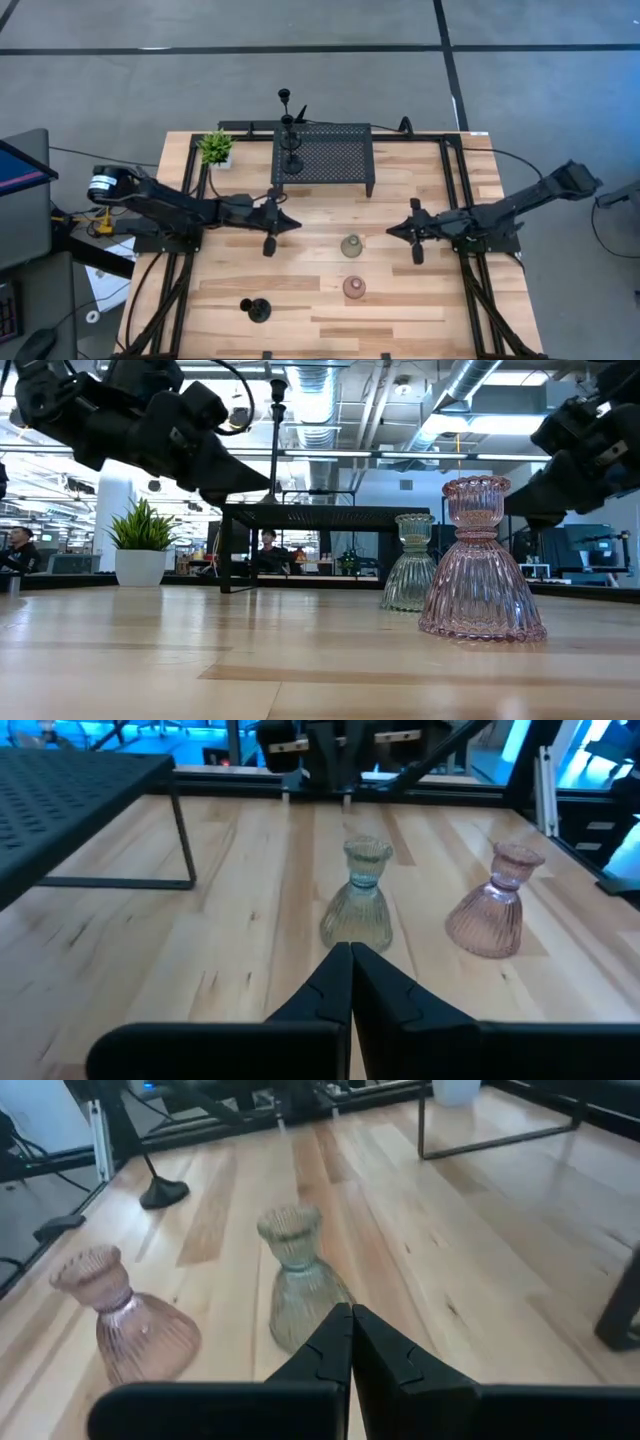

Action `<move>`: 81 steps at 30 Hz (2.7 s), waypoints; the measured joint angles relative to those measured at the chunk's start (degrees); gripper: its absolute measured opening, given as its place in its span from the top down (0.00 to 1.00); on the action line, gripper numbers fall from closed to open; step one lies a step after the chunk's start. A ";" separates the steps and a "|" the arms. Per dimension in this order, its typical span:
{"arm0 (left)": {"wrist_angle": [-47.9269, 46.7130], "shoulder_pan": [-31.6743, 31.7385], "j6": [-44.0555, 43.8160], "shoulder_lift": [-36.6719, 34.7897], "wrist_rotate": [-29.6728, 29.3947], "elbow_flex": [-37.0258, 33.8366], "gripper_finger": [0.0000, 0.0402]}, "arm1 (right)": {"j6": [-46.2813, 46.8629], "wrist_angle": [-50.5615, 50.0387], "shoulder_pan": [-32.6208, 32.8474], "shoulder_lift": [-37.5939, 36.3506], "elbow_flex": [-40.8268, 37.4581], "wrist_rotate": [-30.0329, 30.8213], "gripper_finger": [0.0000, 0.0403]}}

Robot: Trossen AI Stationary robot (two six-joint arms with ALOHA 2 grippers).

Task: Pick & Place candle stick holders
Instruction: Put the green glass candle holder on the shelf

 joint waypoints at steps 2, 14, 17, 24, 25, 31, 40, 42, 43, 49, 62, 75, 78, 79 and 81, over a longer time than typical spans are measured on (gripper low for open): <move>-0.12 0.00 0.00 -0.86 -0.52 -0.88 0.99 | 0.00 3.74 0.00 4.48 0.50 -0.27 1.00; -0.07 0.00 0.00 -1.23 -0.83 -1.04 0.99 | 0.10 24.81 -0.02 24.38 1.30 -1.47 0.91; -0.07 0.00 0.00 -1.23 -0.83 -1.04 0.98 | 1.12 27.62 -0.02 28.30 2.21 -1.38 0.82; -0.07 0.00 0.00 -1.23 -0.83 -1.02 0.98 | 1.07 27.67 -0.25 36.82 8.43 -1.31 0.60; -0.07 0.00 0.00 -1.23 -0.83 -1.02 0.98 | 1.07 27.69 -0.47 37.93 9.23 -1.33 0.58; -0.07 0.00 0.00 -1.21 -0.83 -1.02 0.98 | 2.17 27.54 -1.97 43.69 12.11 -1.30 0.45; -0.30 0.00 0.00 -1.21 -0.83 -1.02 0.98 | 4.48 27.60 -3.16 49.50 16.97 -1.39 0.38; -0.37 0.00 0.00 -1.21 -0.83 -1.02 0.98 | 4.49 27.58 -3.08 50.56 18.34 -1.40 0.38; -0.42 0.00 0.00 -1.21 -0.83 -1.02 0.98 | 4.49 27.56 -3.08 51.00 18.93 -1.44 0.38; -0.44 0.00 0.00 -1.21 -0.83 -0.99 0.98 | 2.84 27.54 -3.10 54.31 21.65 -2.88 0.38; -0.90 0.01 0.00 -1.19 -0.82 -0.97 0.98 | 2.82 26.56 -3.07 54.50 22.13 -2.99 0.63; -0.91 0.00 0.00 -1.17 -0.81 -0.97 0.98 | 3.45 26.38 -3.13 54.52 23.02 -2.97 0.65; -0.91 0.00 0.00 -1.17 -0.81 -0.97 0.98 | 3.19 26.43 -3.13 54.52 23.90 -2.99 0.70; -0.91 0.00 0.00 -1.17 -0.82 -0.97 0.98 | 3.17 26.39 -3.13 54.52 24.16 -2.99 0.70; -0.92 0.00 0.00 -1.17 -0.81 -0.97 0.98 | 2.97 26.19 -3.23 54.52 24.77 -3.00 0.70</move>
